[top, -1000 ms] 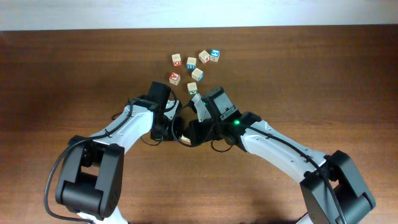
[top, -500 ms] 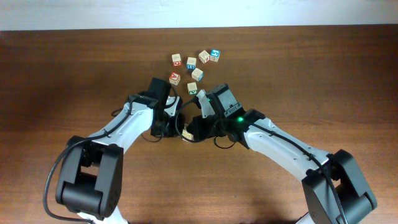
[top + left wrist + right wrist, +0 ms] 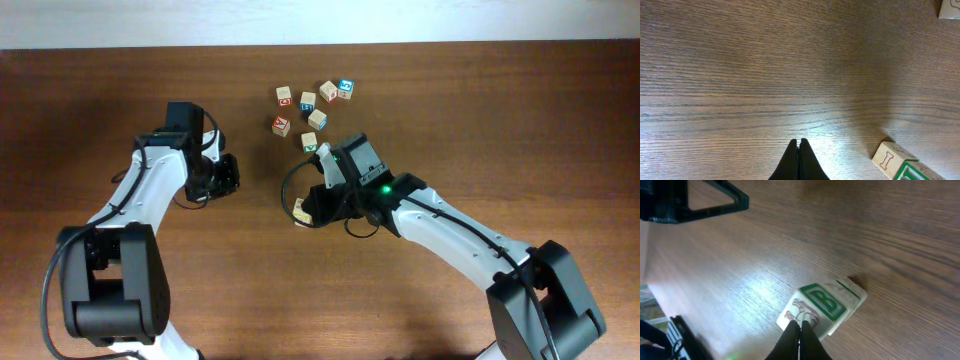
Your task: Rotate 3 blocks
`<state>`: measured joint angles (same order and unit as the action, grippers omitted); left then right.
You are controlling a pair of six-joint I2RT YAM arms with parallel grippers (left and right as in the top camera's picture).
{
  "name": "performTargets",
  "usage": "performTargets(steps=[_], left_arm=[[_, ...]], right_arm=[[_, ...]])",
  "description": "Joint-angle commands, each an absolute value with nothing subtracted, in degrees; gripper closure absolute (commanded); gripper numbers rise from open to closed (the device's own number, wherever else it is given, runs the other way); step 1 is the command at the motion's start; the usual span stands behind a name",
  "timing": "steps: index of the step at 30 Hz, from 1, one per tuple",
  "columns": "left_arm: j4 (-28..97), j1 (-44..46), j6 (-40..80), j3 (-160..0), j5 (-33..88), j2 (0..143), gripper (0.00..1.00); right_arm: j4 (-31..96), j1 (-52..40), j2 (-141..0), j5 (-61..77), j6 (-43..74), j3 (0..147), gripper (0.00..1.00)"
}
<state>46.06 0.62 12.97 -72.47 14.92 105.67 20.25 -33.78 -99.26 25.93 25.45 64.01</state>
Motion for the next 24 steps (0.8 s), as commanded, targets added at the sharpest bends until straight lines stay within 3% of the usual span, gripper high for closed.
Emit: performTargets(steps=[1,11,14,18,20,22,23,24], left_arm=[[46.2,0.7,11.8,-73.5,14.7,106.1,1.00],[46.2,0.6,11.8,-73.6,14.0,106.1,1.00],[51.8,-0.1,10.8,-78.5,14.1,105.4,1.00],[62.7,-0.9,5.5,-90.5,13.6,101.5,1.00],[66.2,-0.9,2.4,-95.2,13.6,98.7,0.99],[67.9,-0.9,-1.0,-97.4,13.4,95.6,0.75],[68.3,-0.9,-1.8,-97.4,13.3,93.6,0.01],[68.2,-0.9,-1.8,-97.4,12.3,92.6,0.01]], right_arm=[[22.0,-33.7,-99.2,23.8,24.4,66.3,0.95],[24.1,-33.7,-96.8,24.0,23.7,69.9,0.94],[31.8,-33.1,-93.6,22.7,20.0,76.3,0.81],[48.8,-30.5,-89.7,16.3,14.7,88.8,0.48],[57.2,-28.8,-88.1,12.8,13.5,94.8,0.42],[65.9,-26.9,-86.1,8.0,13.5,100.6,0.38],[69.5,-26.2,-85.2,6.0,13.5,103.0,0.30],[73.2,-25.5,-84.1,3.8,13.5,105.1,0.25]])
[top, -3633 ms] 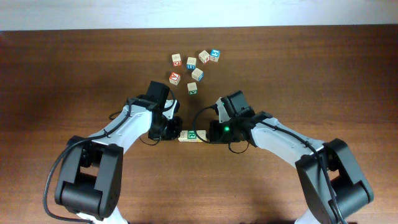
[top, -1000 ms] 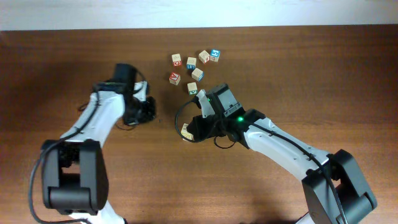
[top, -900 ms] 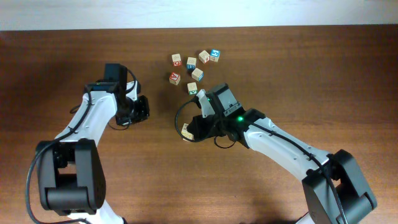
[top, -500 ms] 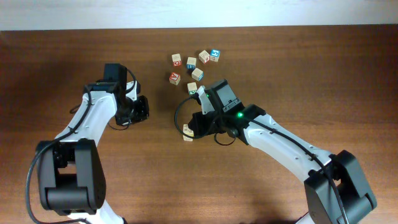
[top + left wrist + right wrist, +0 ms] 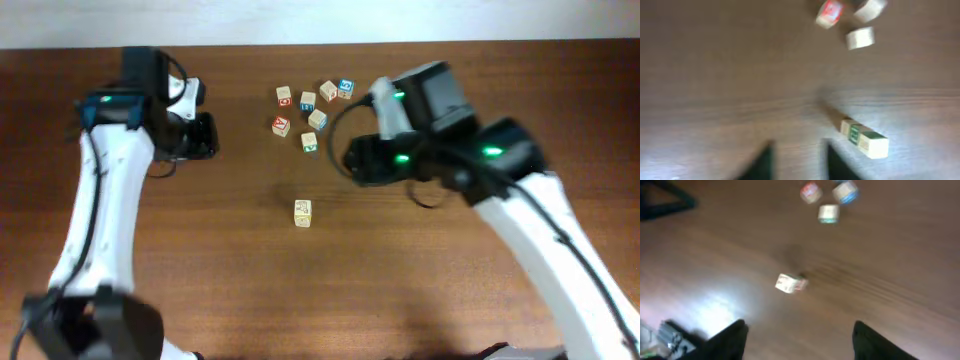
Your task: Rotate 3 blocks
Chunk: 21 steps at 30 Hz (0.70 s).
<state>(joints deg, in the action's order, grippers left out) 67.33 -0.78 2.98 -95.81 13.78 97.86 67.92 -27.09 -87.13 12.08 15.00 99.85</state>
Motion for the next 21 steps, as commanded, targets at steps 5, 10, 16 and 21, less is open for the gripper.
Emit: performTargets(steps=[5,10,16,21], left_arm=[[68.2,-0.9,-1.8,-97.4,10.5,90.7,0.01],[68.2,-0.9,-1.8,-97.4,10.5,90.8,0.01],[68.2,-0.9,-1.8,-97.4,10.5,90.8,0.01],[68.2,-0.9,-1.8,-97.4,10.5,90.8,0.01]], right_arm=[[89.2,-23.5,-76.5,-5.7,13.5,113.4,0.02],[92.7,-23.5,-67.8,-4.1,13.5,114.2,0.02],[92.9,-23.5,-61.2,-4.0,13.5,114.2,0.02],[91.4,-23.0,-60.1,-12.7,13.5,112.4,0.02]])
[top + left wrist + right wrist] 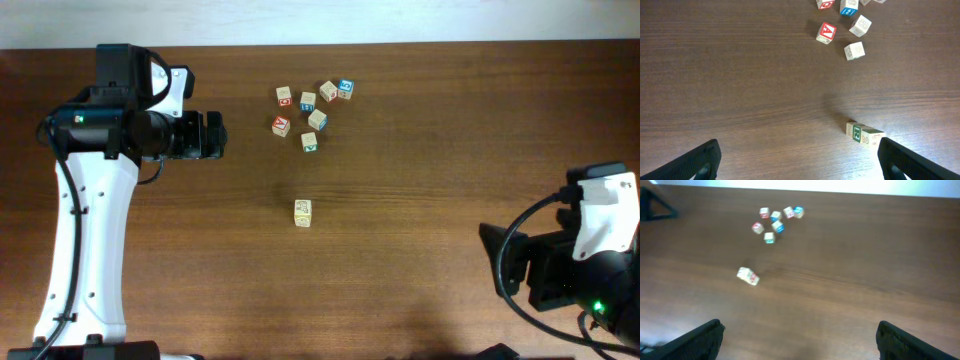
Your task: Rotate 3 blocks
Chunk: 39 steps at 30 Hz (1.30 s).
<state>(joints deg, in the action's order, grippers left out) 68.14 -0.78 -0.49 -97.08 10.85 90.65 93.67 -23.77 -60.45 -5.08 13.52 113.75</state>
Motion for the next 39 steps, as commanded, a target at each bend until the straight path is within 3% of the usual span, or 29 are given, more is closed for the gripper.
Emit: performTargets(steps=[1,7,9,14,21,27,39], left_arm=[[68.2,-0.9,-1.8,-97.4,10.5,90.8,0.01],[68.2,-0.9,-1.8,-97.4,10.5,90.8,0.01],[68.2,-0.9,-1.8,-97.4,10.5,90.8,0.01],[68.2,-0.9,-1.8,-97.4,10.5,90.8,0.01],[68.2,-0.9,-1.8,-97.4,10.5,90.8,0.01],[68.2,-0.9,-1.8,-97.4,10.5,90.8,0.01],[68.2,-0.9,-1.8,-97.4,10.5,90.8,0.01]], right_arm=[[89.8,-22.3,-59.5,-14.3,13.0,111.0,0.02],[67.9,-12.1,-49.8,-4.8,-3.5,91.5,0.02],[55.7,-7.3,-43.0,-0.4,-7.1,78.3,0.02],[31.4,-0.6,-27.7,2.6,-7.1,48.7,0.02],[4.4,1.3,-8.6,5.5,-7.0,13.0,0.02],[-1.3,1.2,-0.2,5.8,-7.1,0.3,0.02],[4.1,1.2,-0.2,5.4,-6.6,0.3,0.02]])
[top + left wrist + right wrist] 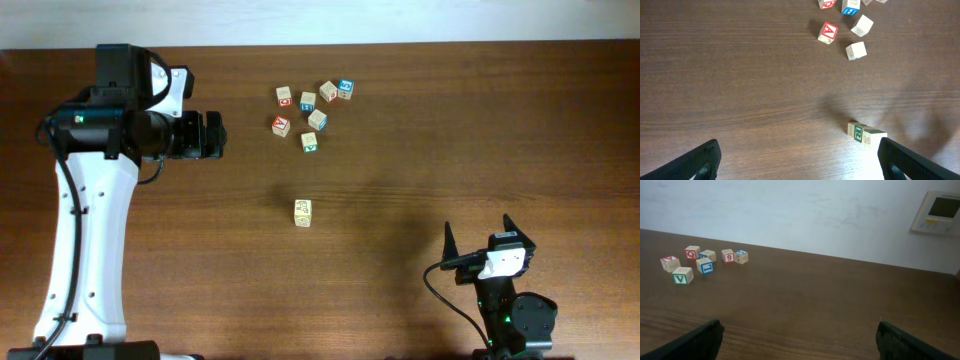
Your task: Rotate 3 blocks
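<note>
Several wooden letter blocks sit in a cluster [310,110] at the back middle of the table, seen too in the right wrist view [702,262]. One block [303,212] with a green letter lies alone nearer the middle, and shows in the left wrist view [866,135]. My left gripper [217,137] hangs high at the left, open and empty [799,162]. Open too, my right gripper [478,232] is drawn back at the front right, far from every block [800,342].
The brown wooden table [450,130] ends at a white wall [805,210] behind the cluster. A small wall panel [939,212] hangs at the far right. A red A block [828,32] lies at the cluster's near-left side.
My right arm has drawn in from the lower right edge to a folded pose at the front right, and its camera now looks level across the table. The left arm and the blocks have not moved.
Both grippers were shut low over the table, the right one's tips at the lone green-lettered block. Then both were lifted and open, the block left alone on the table. The left arm settled high at the left; the right went to the front right.
</note>
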`<state>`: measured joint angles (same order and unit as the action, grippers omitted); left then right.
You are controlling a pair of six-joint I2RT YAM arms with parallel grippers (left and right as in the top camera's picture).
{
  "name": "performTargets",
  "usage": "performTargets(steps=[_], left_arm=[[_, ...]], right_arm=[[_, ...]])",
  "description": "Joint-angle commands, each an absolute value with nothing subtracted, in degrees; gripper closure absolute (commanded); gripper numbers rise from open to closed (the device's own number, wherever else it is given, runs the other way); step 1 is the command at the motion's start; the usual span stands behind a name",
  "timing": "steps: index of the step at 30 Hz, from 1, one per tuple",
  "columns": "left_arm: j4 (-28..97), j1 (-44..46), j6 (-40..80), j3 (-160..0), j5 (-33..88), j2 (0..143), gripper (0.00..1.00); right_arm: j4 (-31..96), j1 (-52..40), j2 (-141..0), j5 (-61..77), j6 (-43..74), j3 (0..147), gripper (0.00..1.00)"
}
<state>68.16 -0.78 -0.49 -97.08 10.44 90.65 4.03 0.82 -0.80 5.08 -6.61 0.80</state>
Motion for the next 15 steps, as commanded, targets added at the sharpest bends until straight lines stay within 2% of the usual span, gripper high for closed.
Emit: performTargets(steps=[1,15], left_arm=[[68.2,-0.9,-1.8,-97.4,10.5,90.8,0.01],[69.1,-0.9,-1.8,-97.4,10.2,89.2,0.01]], right_arm=[[4.1,1.2,-0.2,5.4,-6.6,0.3,0.02],[4.1,1.2,-0.2,5.4,-6.7,0.3,0.02]])
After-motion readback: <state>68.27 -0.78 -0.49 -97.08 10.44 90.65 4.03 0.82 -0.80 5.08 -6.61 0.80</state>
